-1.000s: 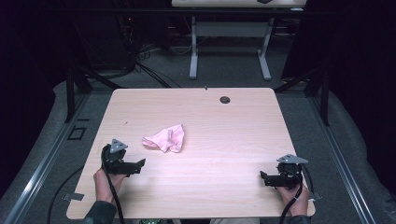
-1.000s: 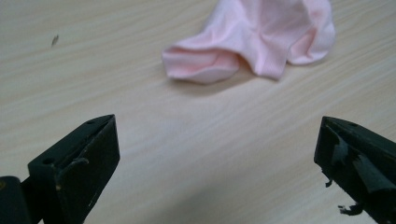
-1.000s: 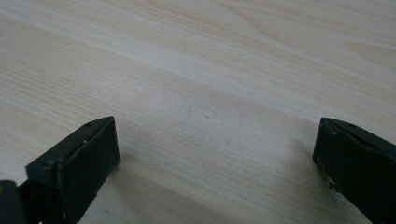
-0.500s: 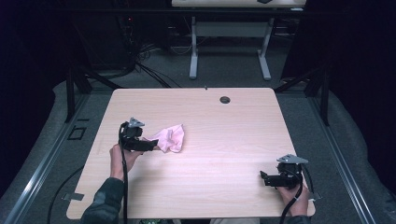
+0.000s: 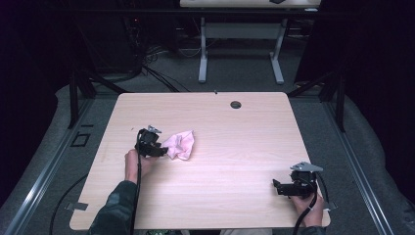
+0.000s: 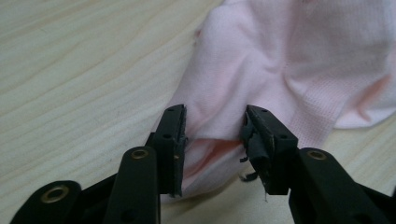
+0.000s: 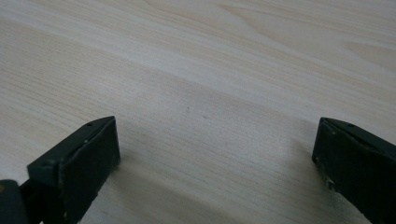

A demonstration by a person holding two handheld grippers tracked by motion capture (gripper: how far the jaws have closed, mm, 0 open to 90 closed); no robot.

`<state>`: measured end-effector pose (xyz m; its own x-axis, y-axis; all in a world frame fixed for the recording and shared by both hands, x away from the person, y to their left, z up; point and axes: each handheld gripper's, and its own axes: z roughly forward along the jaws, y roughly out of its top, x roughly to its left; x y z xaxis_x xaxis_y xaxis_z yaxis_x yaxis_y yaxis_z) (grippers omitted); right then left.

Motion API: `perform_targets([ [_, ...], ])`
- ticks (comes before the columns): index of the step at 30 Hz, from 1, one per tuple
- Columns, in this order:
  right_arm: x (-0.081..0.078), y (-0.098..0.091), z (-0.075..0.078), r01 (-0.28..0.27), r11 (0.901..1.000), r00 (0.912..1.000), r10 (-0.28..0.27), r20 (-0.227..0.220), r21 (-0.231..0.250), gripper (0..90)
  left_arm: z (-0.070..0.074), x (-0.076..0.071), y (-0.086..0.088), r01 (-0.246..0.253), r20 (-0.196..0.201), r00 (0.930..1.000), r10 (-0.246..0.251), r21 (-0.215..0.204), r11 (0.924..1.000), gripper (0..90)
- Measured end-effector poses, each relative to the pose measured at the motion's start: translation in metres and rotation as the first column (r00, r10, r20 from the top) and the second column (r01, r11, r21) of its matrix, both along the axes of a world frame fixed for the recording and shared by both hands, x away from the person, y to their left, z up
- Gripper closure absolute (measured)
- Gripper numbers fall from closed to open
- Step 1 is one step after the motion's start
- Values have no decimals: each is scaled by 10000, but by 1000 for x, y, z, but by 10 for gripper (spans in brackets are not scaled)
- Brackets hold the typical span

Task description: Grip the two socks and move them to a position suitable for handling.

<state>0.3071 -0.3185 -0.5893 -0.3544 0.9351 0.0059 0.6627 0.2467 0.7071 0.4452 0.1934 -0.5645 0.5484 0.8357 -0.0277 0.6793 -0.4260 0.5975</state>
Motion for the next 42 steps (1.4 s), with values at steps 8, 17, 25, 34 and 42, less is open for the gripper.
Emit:
perform_targets([
  [8,0,0,0,89,10000,10000,-89,44,38,8,-3,-4,-1,-299,722,9971,255,594,9978,833],
  [17,0,0,0,119,9999,9999,-119,74,37,14,8,-13,3,-383,1072,9936,365,147,9992,850],
  [25,0,0,0,127,9999,9999,-128,92,44,15,57,-45,6,-117,1907,9815,188,-383,9992,849],
  [34,0,0,0,139,9999,9999,-139,79,30,15,93,-83,-18,979,2117,9749,-688,-1301,9867,847],
  [42,0,0,0,156,9999,9998,-157,84,10,15,83,-112,-59,2568,1418,9630,-2292,-2247,9400,845],
])
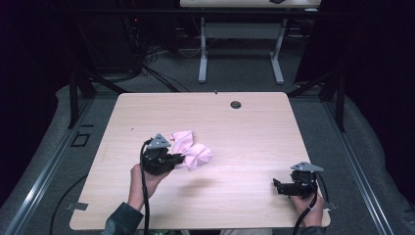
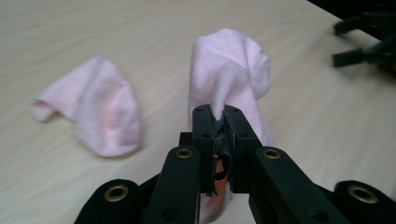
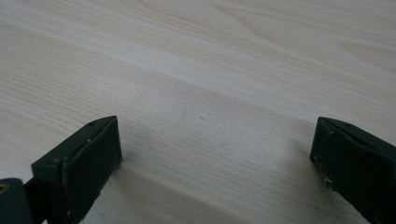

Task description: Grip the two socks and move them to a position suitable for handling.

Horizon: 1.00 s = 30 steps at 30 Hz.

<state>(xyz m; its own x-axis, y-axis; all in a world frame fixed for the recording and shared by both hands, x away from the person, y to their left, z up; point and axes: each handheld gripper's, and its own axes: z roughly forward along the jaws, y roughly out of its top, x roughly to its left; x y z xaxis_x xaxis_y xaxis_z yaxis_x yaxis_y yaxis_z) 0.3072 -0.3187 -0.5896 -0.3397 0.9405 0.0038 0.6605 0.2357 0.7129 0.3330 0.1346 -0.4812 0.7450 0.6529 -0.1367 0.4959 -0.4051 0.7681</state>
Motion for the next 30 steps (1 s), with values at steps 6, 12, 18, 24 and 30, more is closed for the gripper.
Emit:
perform_targets([
  [6,0,0,0,29,10000,10000,-29,5,-2,16,-29,-15,-34,1042,-931,9903,-1033,46,9945,843],
  [12,0,0,0,39,10000,10000,-39,-14,15,22,-68,-11,-56,1556,-1714,9745,-1447,518,9865,832],
  [18,-1,1,1,105,9999,9999,-105,-61,-27,43,-68,-9,-48,1125,-1553,9828,-1003,719,9910,557],
  [24,-18,30,27,-1165,9932,9928,1166,260,-67,126,-59,-24,-29,466,-1292,9910,-357,820,9955,430],
  [30,-38,94,57,-3678,9299,9290,3677,416,-59,282,-68,-44,-23,6,-1589,9872,139,910,9958,417],
])
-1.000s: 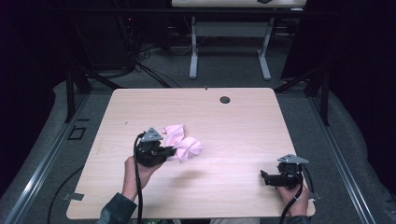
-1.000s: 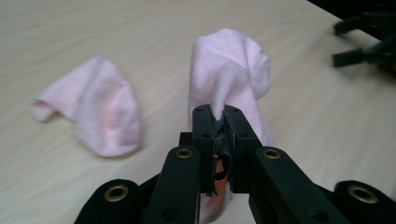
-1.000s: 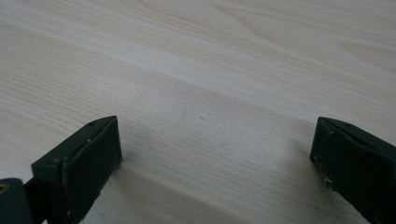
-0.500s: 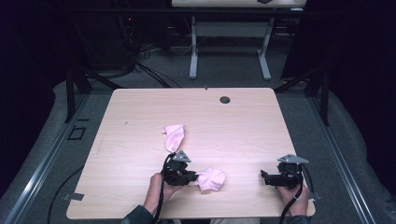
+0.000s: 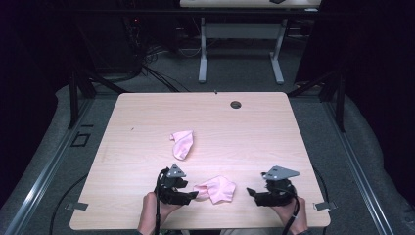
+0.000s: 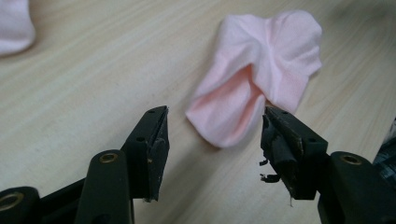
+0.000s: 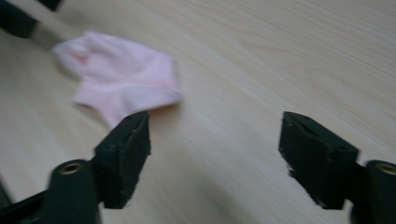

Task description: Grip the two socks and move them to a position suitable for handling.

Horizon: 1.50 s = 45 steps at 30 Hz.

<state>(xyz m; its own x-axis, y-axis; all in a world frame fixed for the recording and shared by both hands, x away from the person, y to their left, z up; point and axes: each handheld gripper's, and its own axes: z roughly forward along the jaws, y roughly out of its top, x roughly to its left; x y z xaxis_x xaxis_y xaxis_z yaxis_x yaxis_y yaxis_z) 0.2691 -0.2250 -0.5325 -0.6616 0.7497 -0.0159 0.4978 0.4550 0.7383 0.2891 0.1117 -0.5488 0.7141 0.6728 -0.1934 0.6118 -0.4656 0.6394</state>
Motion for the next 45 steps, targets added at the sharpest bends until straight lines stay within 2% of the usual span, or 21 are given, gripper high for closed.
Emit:
perform_targets([
  [3,-6,31,-1,-1178,9926,9930,1174,-161,-303,369,-3,-4,-2,-115,45,9999,114,139,9998,438],
  [5,-7,48,-4,-1756,9827,9844,1744,-247,-591,410,-4,-10,-9,41,193,9998,-50,454,9990,463],
  [8,-5,64,-12,-2367,9691,9710,2335,-510,-690,461,-5,-16,-18,424,365,9984,-442,488,9979,513],
  [10,-3,71,-15,-2760,9582,9599,2708,-728,-755,482,-8,-17,-23,562,266,9980,-575,471,9973,536],
  [13,-2,78,-20,-2982,9508,9532,2920,-785,-838,514,-10,-16,-27,640,243,9976,-653,520,9966,586],
  [15,1,83,-25,-3280,9381,9425,3169,-1065,-1112,564,-11,-14,-31,699,306,9969,-719,635,9955,631],
  [18,3,87,-31,-3251,9373,9424,3099,-1260,-1257,626,-14,-12,-35,876,335,9953,-909,899,9921,709],
  [23,5,87,-34,-3063,9435,9487,2917,-1222,-1265,730,-18,-12,-39,1015,443,9932,-1076,1230,9872,860],
  [24,6,86,-34,-2992,9460,9512,2853,-1174,-1249,816,-18,-11,-39,1061,453,9926,-1125,1236,9866,879],
  [26,6,85,-34,-2908,9503,9530,2773,-1224,-1113,861,-18,-11,-39,1157,504,9911,-1229,1273,9851,888],
  [28,7,82,-35,-2874,9555,9501,2755,-1466,-670,871,-18,-11,-38,1190,598,9901,-1274,1273,9847,890],
  [31,9,71,-29,-2594,9650,9448,2621,-1968,396,875,-16,-10,-31,1425,561,9872,-1495,1129,9833,890],
  [32,9,67,-25,-2410,9674,9459,2521,-2042,780,875,-15,-10,-27,1508,534,9862,-1564,959,9839,890],
  [34,11,55,-16,-1928,9720,9494,2194,-2248,1346,876,-12,-10,-22,1507,539,9862,-1563,963,9839,890],
  [37,15,39,-2,-1246,9720,9549,1720,-2420,1994,874,-9,-9,-17,1568,554,9853,-1618,848,9840,889],
  [38,16,35,2,-1014,9703,9563,1560,-2474,2198,873,-7,-8,-14,1730,576,9823,-1784,879,9810,889],
  [39,18,32,5,-789,9710,9598,1352,-2461,2256,872,-7,-7,-13,1720,594,9823,-1774,868,9813,889],
  [41,23,27,7,-371,9702,9595,1016,-2628,2395,870,-6,-5,-11,1830,517,9809,-1874,794,9799,888],
  [43,31,25,5,178,9745,9542,503,-2950,2238,865,-6,-2,-10,1867,505,9803,-1910,792,9792,887],
  [44,35,24,2,429,9738,9509,287,-3080,2233,860,-7,-1,-10,2003,495,9776,-2045,776,9767,885],
  [45,40,24,-1,605,9728,9490,134,-3151,2237,849,-7,1,-10,1957,485,9786,-2001,844,9770,882],
])
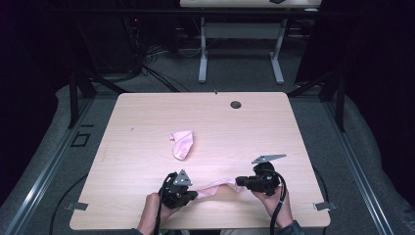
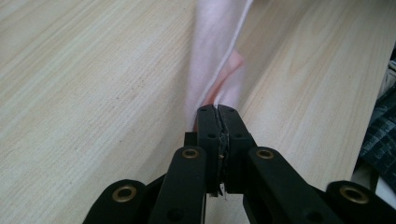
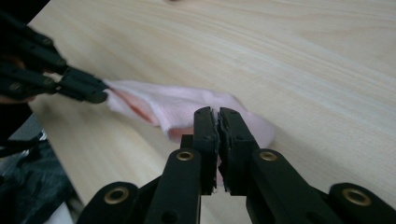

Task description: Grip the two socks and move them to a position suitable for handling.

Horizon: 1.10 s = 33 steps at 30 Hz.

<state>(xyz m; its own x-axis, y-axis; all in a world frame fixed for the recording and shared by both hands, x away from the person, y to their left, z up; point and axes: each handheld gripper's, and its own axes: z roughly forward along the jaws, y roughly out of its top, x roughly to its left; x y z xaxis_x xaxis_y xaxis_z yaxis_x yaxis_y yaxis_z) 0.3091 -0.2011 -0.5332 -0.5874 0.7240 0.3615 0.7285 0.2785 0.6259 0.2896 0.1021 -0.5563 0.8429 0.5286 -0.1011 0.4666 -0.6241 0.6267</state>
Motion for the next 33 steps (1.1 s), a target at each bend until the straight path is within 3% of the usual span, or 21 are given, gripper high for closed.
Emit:
perform_targets([
  [2,4,0,-3,118,9999,9999,-119,-116,-70,826,-1,2,0,-113,29,9999,112,107,9999,838],
  [4,15,2,-11,297,9988,9995,-300,-62,-389,746,-2,5,4,-283,-153,9995,283,-21,9996,773],
  [7,17,3,-12,221,9977,9996,-208,201,-647,687,0,4,6,-434,-190,9989,433,-74,9990,652],
  [8,12,5,-8,-184,9943,9967,265,761,-1053,627,1,2,7,-518,-81,9986,517,-109,9986,612],
  [9,8,7,-6,-285,9922,9938,411,1034,-1212,608,4,-1,8,-726,-90,9973,725,-132,9973,571],
  [12,-9,19,-3,-1232,9747,9709,1573,1805,-1866,585,6,-5,10,-1095,-59,9940,1094,-221,9937,534],
  [14,-19,30,-4,-1869,9542,9492,2366,2072,-2334,580,8,-11,9,-1686,22,9856,1688,-379,9850,540],
  [16,-27,40,-9,-2424,9314,9271,3049,2182,-2714,580,9,-16,4,-1770,124,9841,1774,-270,9838,564],
  [18,-32,49,-15,-2819,9093,9102,3543,2143,-3060,569,9,-18,1,-1808,267,9831,1812,-166,9834,585],
  [20,-33,52,-19,-2901,9041,9081,3635,2077,-3138,563,7,-19,-5,-1818,324,9827,1822,-136,9832,597],
  [22,-33,58,-27,-3109,8889,8994,3896,1983,-3365,538,3,-19,-14,-1660,306,9857,1656,86,9861,620],
  [24,-33,62,-31,-3097,8810,8938,3981,2065,-3577,529,1,-20,-20,-1654,412,9856,1643,264,9859,639],
  [26,-33,63,-33,-3144,8777,8909,4043,2068,-3616,533,0,-19,-22,-1619,424,9861,1604,334,9862,663],
  [27,-33,65,-36,-3149,8742,8872,4095,2127,-3696,580,-3,-18,-24,-1651,475,9855,1631,412,9854,684],
  [30,-32,65,-35,-3084,8734,8885,4060,2137,-3769,661,-6,-17,-27,-1649,490,9855,1624,542,9848,754],
  [31,-32,64,-36,-2856,8791,8922,3893,2291,-3817,752,-8,-16,-29,-1508,570,9875,1467,765,9856,783],
  [32,-31,64,-35,-2883,8757,8919,3928,2241,-3873,795,-9,-15,-30,-1485,631,9876,1437,793,9857,808],
  [33,-31,63,-35,-2778,8833,8963,3798,2289,-3777,825,-10,-15,-30,-1419,685,9883,1362,859,9861,837],
])
